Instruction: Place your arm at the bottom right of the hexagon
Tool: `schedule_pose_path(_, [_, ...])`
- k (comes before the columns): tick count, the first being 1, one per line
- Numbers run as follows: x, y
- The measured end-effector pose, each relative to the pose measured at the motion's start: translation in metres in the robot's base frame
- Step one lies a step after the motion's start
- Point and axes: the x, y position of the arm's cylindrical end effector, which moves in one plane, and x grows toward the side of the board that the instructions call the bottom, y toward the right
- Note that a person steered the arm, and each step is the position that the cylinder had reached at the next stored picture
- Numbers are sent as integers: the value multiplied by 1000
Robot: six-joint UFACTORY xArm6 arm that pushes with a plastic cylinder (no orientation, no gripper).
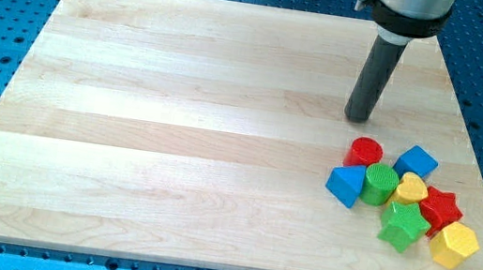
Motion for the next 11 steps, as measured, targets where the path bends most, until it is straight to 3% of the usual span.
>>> schedule_pose_path(6, [4, 5])
schedule_pose_path(7, [33, 37])
schedule_pose_path(9, [34, 140])
schedule_pose_path(10, [93, 180])
schedule_pose_path(11, [187, 188])
